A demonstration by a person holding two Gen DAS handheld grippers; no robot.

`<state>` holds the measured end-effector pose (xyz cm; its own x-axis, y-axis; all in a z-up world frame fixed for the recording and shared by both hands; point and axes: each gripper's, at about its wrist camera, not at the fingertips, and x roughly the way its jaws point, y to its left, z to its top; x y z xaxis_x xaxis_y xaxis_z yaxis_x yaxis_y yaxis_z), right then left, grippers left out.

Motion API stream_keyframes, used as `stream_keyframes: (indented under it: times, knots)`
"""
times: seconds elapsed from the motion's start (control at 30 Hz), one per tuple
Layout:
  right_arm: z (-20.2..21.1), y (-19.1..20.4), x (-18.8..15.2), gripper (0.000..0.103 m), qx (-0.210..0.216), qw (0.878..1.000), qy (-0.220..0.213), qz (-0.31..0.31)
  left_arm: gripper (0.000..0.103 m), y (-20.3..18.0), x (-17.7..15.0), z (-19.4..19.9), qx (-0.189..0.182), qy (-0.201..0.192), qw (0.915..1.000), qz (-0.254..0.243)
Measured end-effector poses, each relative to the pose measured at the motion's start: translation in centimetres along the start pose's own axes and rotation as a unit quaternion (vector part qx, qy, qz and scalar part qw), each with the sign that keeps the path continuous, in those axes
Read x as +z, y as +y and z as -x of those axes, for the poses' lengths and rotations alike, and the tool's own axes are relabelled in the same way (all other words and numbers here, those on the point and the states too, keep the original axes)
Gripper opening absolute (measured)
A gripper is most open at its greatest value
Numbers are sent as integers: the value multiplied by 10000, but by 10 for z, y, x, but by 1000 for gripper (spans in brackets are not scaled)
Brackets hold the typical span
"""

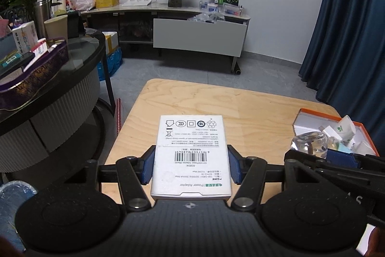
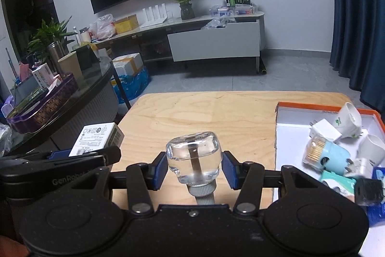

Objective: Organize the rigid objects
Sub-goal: 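Carry the white package with the left gripper while the right gripper carries the glass bottle toward the box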

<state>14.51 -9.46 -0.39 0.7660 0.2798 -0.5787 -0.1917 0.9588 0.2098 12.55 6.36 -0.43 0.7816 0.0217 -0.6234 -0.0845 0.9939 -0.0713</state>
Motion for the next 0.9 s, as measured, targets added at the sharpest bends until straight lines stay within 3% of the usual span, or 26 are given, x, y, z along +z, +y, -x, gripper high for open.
stream_keyframes:
  times: [0.9]
  knots:
    - [84,1,-35,60,23,9994,-335,-20,60,-17,-31,59,-240,-270,9992,-168]
